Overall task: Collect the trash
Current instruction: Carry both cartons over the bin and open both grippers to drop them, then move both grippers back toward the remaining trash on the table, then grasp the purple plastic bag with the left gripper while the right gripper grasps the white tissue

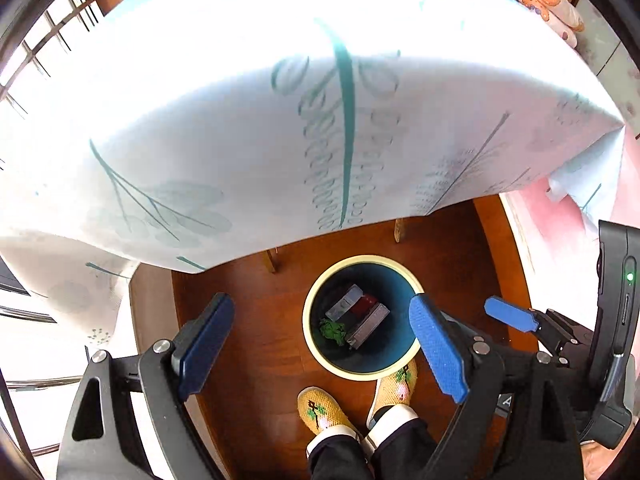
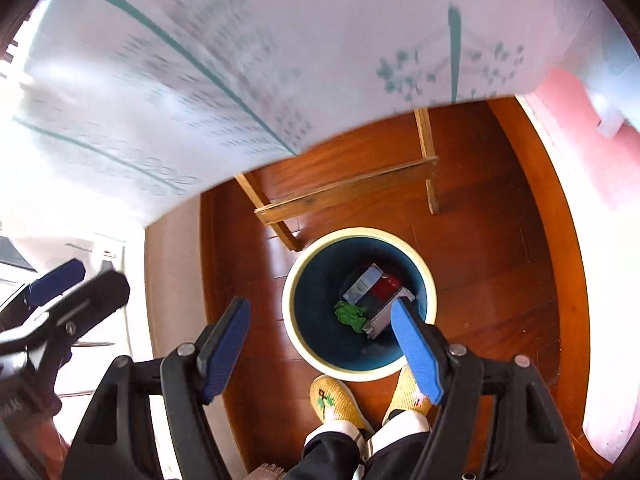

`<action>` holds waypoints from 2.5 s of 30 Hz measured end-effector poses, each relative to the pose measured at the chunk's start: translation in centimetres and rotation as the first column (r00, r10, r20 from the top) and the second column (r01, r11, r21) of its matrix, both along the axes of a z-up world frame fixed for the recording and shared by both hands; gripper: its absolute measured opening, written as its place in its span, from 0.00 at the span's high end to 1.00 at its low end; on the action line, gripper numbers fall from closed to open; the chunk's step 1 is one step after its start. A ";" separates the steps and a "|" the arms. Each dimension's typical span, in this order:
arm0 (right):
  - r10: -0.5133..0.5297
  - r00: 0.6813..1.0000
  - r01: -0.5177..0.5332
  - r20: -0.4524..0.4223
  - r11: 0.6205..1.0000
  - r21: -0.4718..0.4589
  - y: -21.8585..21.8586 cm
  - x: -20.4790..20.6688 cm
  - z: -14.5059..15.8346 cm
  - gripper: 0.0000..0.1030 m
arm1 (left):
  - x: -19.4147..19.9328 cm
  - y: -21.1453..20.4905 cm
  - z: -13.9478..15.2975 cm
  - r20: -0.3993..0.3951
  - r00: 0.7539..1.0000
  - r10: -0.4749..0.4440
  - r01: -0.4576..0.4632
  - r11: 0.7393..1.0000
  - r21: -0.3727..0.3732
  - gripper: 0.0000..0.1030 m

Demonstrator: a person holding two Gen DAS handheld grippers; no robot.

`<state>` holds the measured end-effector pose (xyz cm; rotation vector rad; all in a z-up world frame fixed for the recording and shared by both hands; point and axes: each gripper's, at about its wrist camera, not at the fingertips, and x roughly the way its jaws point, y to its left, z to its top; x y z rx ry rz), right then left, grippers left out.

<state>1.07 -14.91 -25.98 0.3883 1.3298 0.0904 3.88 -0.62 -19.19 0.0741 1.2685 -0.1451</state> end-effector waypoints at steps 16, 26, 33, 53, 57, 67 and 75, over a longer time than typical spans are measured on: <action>0.058 0.974 -0.036 0.217 0.994 -0.105 0.4 -0.7 19.8 0.18 | 0.1 -0.5 18.6 0.240 0.967 -0.085 0.113 0.988 -0.103 0.07; 0.065 0.919 0.015 0.389 0.980 -0.197 0.3 0.4 28.7 0.18 | 1.2 -1.3 26.1 0.361 0.919 -0.159 0.211 0.971 -0.110 0.06; 0.056 0.886 0.067 0.460 0.966 -0.249 -0.3 2.6 32.2 0.18 | 3.7 -1.1 28.8 0.426 0.899 -0.106 0.162 0.982 -0.099 0.06; 0.179 0.929 -0.137 0.324 0.979 -0.149 -10.8 24.6 27.0 0.20 | 24.3 -5.6 18.0 0.065 0.964 0.257 -0.241 0.952 -0.188 0.06; 0.253 0.928 -0.227 0.272 0.966 -0.124 -11.9 29.3 24.8 0.20 | 27.6 -7.1 16.0 0.014 0.955 0.297 -0.292 0.944 -0.151 0.06; 0.362 0.913 -0.357 0.187 0.932 -0.065 -11.1 37.9 19.7 0.20 | 32.8 -9.9 11.5 -0.107 0.943 0.316 -0.325 0.942 -0.081 0.06; 0.376 0.910 -0.388 0.176 0.920 0.042 -11.5 39.5 17.6 0.35 | 35.2 -11.4 9.1 -0.153 0.937 0.313 -0.321 0.946 -0.034 0.07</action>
